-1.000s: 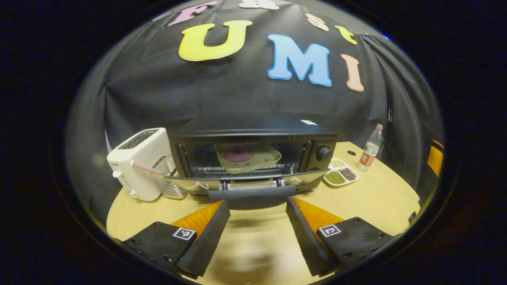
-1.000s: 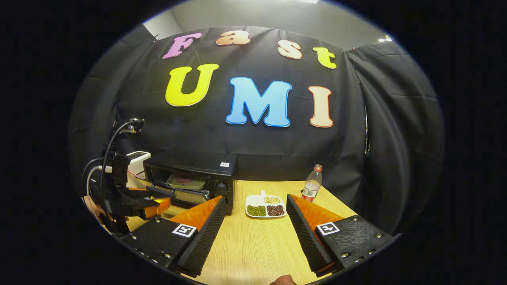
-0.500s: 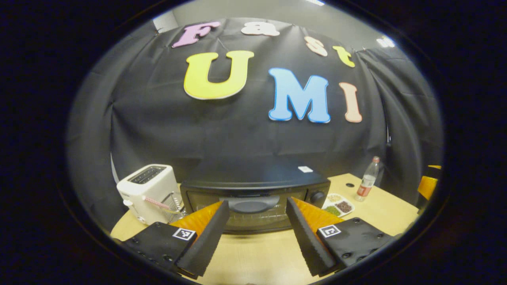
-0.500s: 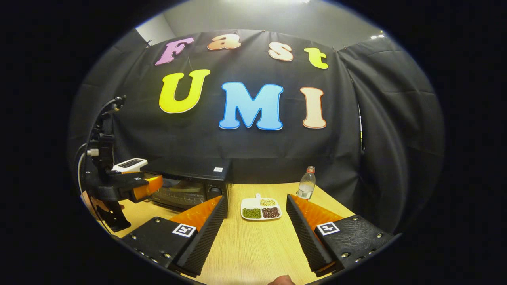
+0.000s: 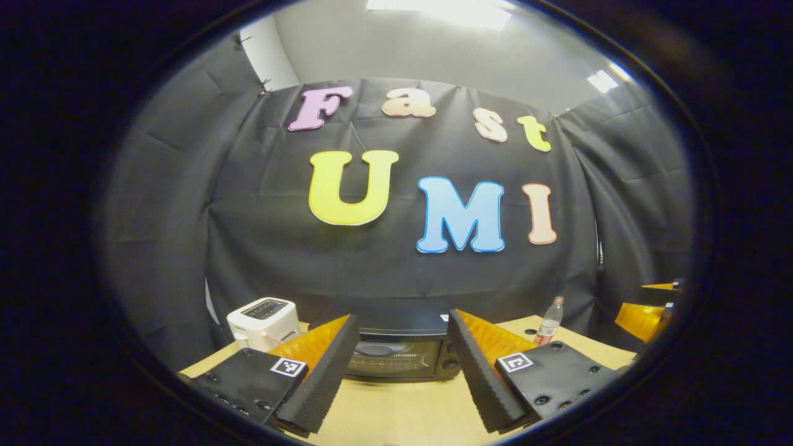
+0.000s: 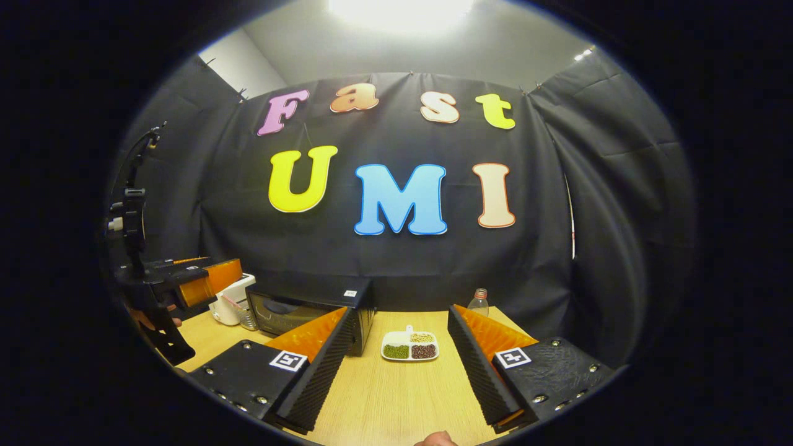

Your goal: Open the electric oven with the left hand, put the food in, and close the electric oven.

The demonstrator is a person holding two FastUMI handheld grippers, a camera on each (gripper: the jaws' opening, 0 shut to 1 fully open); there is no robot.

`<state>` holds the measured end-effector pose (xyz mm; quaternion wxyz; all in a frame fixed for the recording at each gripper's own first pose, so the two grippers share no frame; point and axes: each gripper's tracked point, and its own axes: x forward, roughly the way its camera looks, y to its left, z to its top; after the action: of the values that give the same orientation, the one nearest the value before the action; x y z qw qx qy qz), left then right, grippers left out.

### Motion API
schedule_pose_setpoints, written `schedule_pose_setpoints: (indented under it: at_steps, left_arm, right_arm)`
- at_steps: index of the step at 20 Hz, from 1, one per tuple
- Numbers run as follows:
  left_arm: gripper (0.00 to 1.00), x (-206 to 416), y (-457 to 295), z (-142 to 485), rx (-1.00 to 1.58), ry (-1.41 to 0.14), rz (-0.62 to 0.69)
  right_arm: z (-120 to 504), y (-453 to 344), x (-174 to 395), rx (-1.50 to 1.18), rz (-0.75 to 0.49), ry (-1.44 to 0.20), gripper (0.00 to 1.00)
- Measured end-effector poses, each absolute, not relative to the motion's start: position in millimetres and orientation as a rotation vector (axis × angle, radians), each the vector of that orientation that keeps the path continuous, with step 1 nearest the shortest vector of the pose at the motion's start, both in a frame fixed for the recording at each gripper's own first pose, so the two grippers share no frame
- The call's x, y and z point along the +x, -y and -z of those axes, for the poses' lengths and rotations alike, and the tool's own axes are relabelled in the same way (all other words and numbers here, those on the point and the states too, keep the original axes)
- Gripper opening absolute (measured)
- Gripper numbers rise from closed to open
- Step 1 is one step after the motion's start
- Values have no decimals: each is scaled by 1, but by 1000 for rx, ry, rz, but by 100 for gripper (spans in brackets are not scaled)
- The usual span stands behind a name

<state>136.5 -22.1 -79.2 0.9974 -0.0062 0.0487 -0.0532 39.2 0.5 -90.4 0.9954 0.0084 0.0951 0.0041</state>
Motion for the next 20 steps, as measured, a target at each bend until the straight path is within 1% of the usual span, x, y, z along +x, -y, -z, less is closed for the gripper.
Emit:
schedule_pose_setpoints:
  at_steps: [1,2,4,7,10,14,20]
  left_arm:
    - [96,124,22,71,-7,-88,91]
    - [92,109,22,63,-1,-80,71]
    - [95,83,19,53,9,-71,40]
    - [100,47,20,41,26,-65,36]
    - [100,20,15,34,56,-62,30]
    - [100,-11,2,32,62,-65,31]
    - [100,-34,-19,8,49,-45,43]
  right_arm:
    - [88,3,33,21,-23,-183,95]
    - [85,5,26,24,-39,-176,95]
    - [78,9,14,24,-68,-155,95]
    - [68,13,-1,16,-85,-139,95]
    - [52,9,-13,41,-92,-107,95]
    - [38,-1,-27,72,-81,-88,95]
    - [31,-25,-39,51,-76,-77,95]
